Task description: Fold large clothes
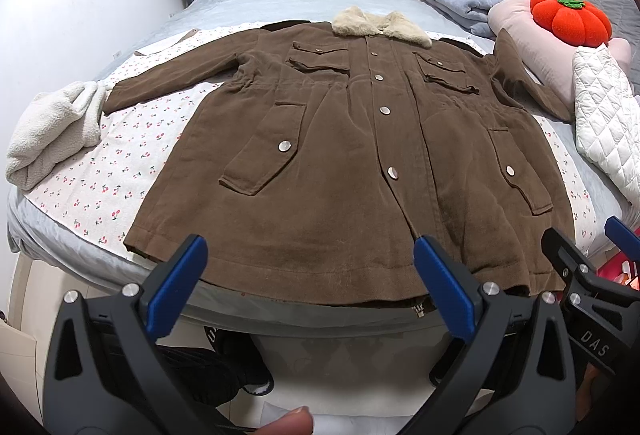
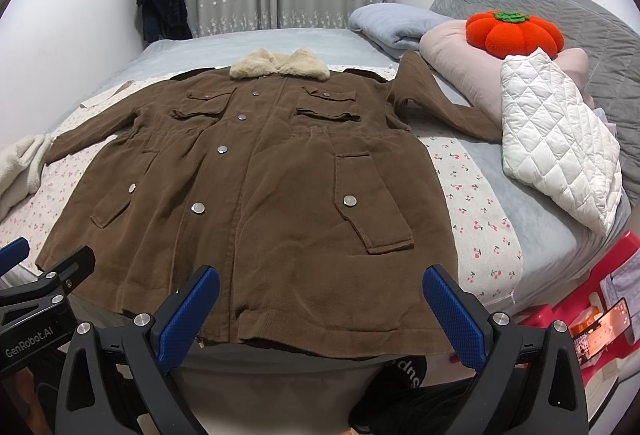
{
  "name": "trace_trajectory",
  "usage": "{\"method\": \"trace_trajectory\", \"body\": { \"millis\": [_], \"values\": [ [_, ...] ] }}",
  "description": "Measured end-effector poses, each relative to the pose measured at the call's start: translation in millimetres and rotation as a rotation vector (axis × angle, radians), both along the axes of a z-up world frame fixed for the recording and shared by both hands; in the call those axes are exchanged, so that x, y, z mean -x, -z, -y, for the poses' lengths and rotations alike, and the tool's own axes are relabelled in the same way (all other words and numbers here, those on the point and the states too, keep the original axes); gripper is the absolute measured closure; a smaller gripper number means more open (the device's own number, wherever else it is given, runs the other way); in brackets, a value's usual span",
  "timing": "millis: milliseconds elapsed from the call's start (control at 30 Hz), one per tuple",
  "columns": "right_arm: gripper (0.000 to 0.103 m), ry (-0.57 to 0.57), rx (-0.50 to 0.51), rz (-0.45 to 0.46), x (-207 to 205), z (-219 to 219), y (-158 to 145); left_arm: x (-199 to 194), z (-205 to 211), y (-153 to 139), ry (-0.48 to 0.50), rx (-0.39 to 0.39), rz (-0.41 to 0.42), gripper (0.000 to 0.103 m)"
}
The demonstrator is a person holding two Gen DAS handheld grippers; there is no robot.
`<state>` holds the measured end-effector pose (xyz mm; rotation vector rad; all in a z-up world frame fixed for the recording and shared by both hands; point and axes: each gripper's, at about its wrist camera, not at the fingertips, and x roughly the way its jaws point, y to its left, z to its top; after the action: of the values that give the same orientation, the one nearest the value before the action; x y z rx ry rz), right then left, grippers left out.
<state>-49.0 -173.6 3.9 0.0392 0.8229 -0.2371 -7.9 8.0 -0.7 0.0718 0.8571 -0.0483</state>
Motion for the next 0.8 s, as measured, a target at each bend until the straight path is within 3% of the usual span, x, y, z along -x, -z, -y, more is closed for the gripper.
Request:
{"method": "trace_trajectory", "body": {
  "millis": [800],
  "values": [
    [0.000,-0.001,0.002,-0.008,-1.1,-0.5,2.5,-1.5,1.2,4.5,-0.003,-0.004,-0.009,0.001]
  ]
}}
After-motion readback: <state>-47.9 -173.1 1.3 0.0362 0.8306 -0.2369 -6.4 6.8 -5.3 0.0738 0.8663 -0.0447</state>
